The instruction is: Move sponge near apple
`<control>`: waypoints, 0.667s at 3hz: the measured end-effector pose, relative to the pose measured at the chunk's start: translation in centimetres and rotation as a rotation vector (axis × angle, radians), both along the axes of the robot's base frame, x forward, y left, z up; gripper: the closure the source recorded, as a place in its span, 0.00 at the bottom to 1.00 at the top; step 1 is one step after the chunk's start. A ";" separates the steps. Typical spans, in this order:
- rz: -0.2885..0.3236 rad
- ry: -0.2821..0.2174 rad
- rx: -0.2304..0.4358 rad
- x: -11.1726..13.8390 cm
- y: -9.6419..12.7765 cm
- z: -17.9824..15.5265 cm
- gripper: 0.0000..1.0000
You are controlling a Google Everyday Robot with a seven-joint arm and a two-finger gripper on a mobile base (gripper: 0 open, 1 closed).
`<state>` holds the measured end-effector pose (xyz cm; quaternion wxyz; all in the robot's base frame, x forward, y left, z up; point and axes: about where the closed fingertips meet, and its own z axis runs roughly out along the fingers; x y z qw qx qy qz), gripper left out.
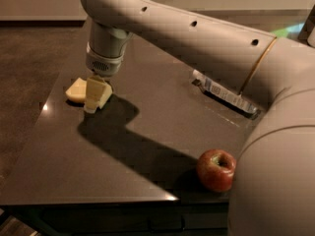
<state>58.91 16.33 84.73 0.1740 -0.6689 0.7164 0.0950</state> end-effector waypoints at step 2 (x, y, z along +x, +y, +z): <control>0.021 0.003 -0.007 -0.2 -0.9 0.8 0.64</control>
Offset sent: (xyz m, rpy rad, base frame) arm -0.0032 -0.0202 0.0193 -0.0007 -0.0006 0.0379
